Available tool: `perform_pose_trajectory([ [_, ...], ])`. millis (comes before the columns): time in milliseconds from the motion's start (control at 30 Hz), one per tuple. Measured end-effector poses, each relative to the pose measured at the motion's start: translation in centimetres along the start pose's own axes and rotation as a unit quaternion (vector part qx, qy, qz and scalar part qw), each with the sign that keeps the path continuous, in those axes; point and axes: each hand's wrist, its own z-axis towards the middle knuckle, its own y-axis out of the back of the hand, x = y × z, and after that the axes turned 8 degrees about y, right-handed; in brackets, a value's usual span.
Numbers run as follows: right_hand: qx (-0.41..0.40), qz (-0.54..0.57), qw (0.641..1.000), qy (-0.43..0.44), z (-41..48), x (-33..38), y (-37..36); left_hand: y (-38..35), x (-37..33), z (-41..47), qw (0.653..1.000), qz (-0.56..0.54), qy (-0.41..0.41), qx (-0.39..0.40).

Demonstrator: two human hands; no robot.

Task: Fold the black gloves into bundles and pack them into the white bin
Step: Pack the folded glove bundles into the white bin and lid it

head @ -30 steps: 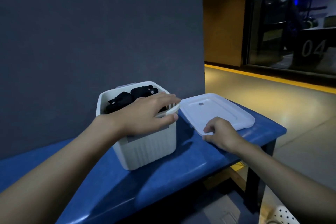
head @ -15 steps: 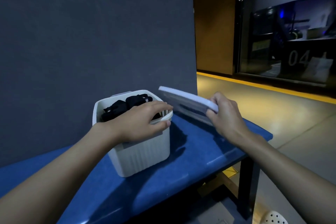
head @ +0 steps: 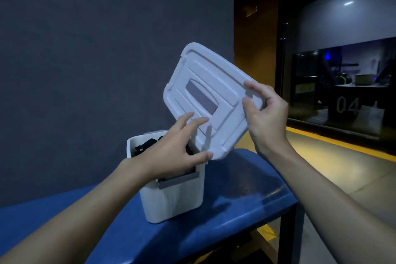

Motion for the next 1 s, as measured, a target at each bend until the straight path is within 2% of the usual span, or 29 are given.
perform_pose_trajectory([
  [133, -0.004, 0.079, 0.992, -0.1, -1.1, 0.3, -2.5, 0.7, 0.0, -1.3, 0.999, -0.017, 0.015, -0.038],
  [200, 0.004, 0.128, 0.976, -0.177, -2.1, 0.0, -3.8, 1.1, 0.9, -2.2, 0.997, -0.025, 0.025, -0.074],
  [300, 0.063, 0.149, 0.953, -0.254, -3.5, -1.5, -4.9, 1.9, 2.8, -3.5, 0.993, 0.007, 0.047, -0.104],
  [433, 0.239, 0.021, 0.943, -0.231, -5.0, -3.8, -5.3, 2.8, 5.3, -5.1, 0.994, 0.063, 0.088, -0.032],
  [500, 0.283, -0.048, 0.93, -0.229, -6.0, -4.7, -5.5, 2.9, 6.4, -5.4, 0.993, 0.066, 0.097, -0.001],
  [600, 0.297, -0.126, 0.914, -0.245, -7.4, -6.1, -5.8, 2.7, 7.5, -5.4, 0.992, 0.05, 0.105, 0.038],
  [867, 0.266, -0.13, 0.927, -0.231, -8.6, -6.3, -5.2, 1.8, 8.5, -4.8, 0.99, 0.054, 0.095, 0.088],
  [1000, 0.282, -0.148, 0.919, -0.232, -9.2, -6.8, -5.3, 2.0, 8.3, -4.7, 0.98, 0.128, 0.116, 0.102],
])
